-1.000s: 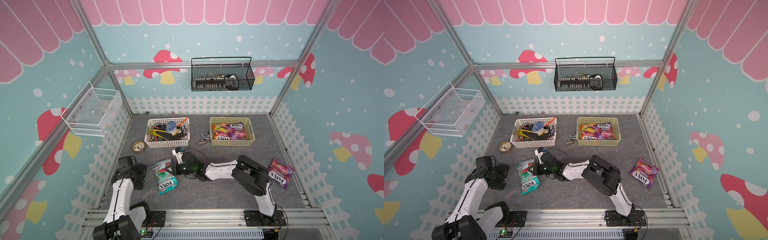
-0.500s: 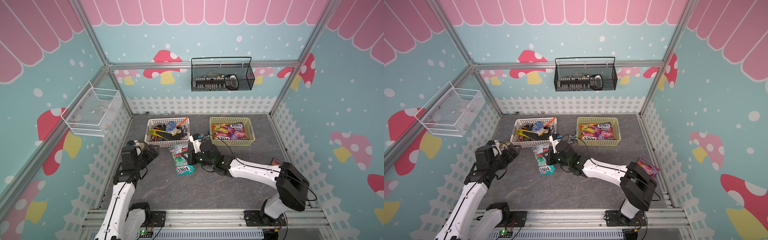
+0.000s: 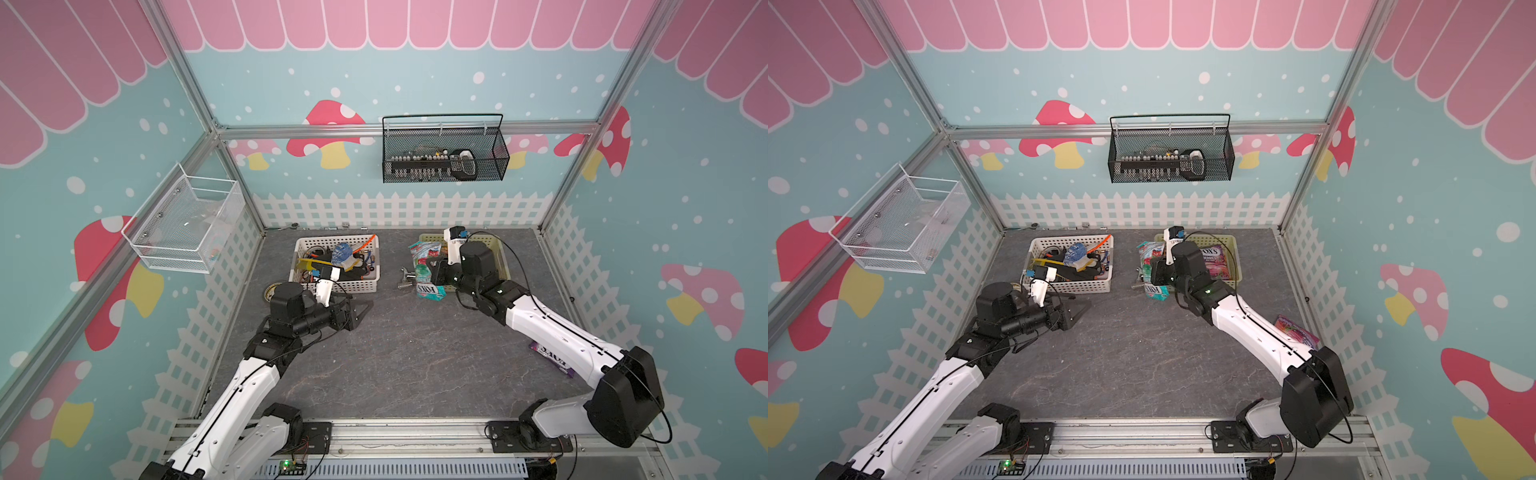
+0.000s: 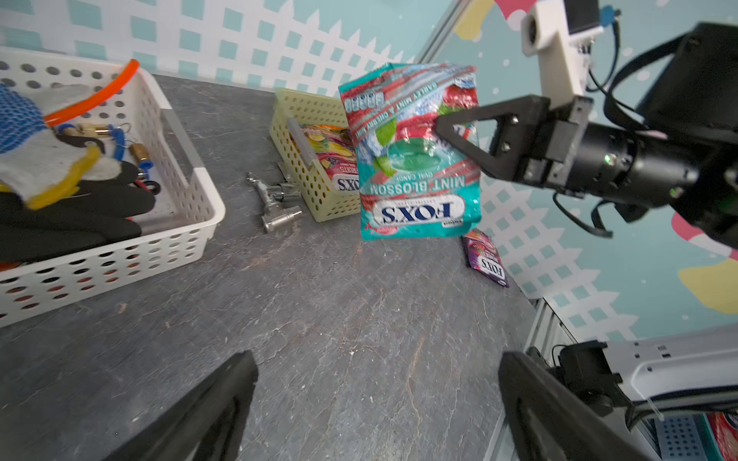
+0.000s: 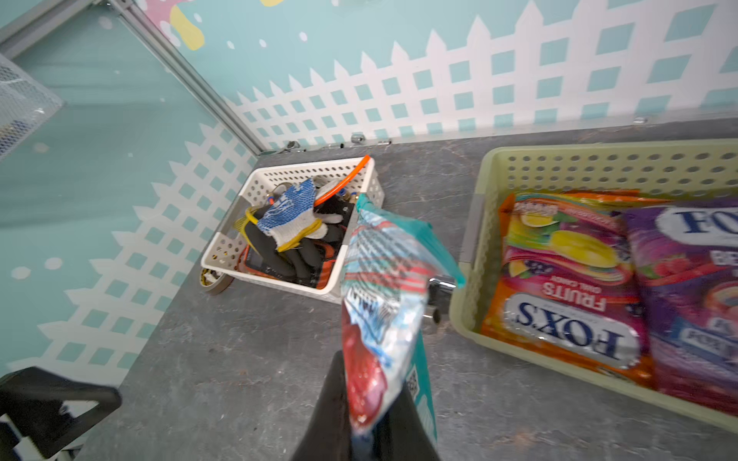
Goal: Put the candies in the basket
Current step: Place the candy in the basket.
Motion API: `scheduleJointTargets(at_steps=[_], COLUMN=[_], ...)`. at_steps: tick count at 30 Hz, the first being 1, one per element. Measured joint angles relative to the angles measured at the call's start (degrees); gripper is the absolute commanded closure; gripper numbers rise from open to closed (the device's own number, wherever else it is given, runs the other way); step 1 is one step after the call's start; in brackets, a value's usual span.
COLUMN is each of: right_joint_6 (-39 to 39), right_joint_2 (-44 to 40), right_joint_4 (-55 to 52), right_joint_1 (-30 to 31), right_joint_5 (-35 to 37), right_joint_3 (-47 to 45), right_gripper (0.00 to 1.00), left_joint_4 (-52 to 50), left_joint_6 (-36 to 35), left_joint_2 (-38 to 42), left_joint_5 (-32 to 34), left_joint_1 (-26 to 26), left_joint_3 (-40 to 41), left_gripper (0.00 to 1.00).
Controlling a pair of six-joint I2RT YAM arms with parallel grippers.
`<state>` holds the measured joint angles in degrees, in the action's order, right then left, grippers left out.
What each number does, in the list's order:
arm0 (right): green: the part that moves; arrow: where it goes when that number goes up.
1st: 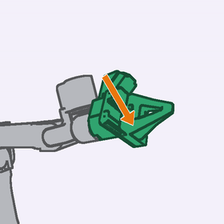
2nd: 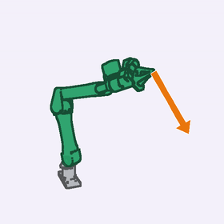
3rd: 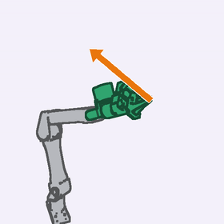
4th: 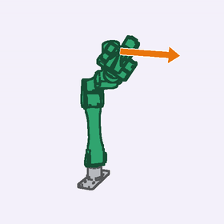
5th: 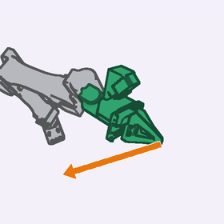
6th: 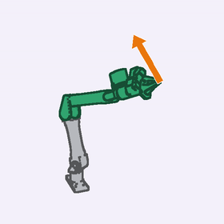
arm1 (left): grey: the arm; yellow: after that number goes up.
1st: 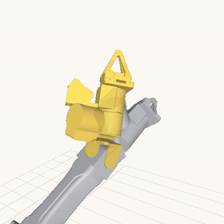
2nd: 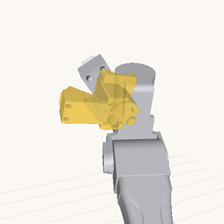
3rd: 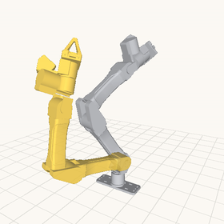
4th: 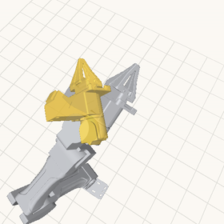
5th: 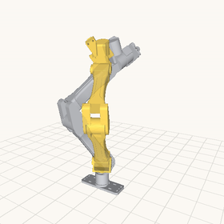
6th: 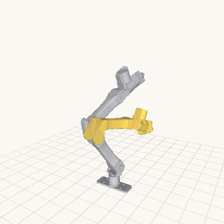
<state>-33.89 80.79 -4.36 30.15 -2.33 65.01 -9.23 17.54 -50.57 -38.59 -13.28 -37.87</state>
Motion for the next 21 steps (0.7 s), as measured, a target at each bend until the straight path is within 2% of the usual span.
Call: scheduleJointTargets(at_steps=[5, 11, 14, 21], right_joint_6=[4.66, 7.91, 7.98, 3.37], right_joint_2=[4.85, 16.94, 21.97, 31.63], right_joint_4=[-2.08, -3.65, -3.72, -0.46], right_joint_1=[-5.9, -9.99, -11.34, -16.04], right_joint_5=[-0.63, -2.45, -4.44, -14.34], right_joint_3=[6.05, 16.79, 20.2, 22.49], right_gripper=[1.0, 1.0, 1.0, 1.0], left_joint_4=[0.96, 1.42, 1.42, 1.46], left_joint_6=[-1.6, -1.75, -1.73, -1.7], left_joint_2=[0.42, 0.98, 1.55, 3.1], left_joint_5=[-1.33, -1.31, -1.09, -0.63], left_joint_1=[0.0, 0.02, 0.09, 0.55], left_joint_3=[0.0, 0.0, 0.0, 0.02], left_gripper=[0.01, 0.01, 0.01, 0.01])
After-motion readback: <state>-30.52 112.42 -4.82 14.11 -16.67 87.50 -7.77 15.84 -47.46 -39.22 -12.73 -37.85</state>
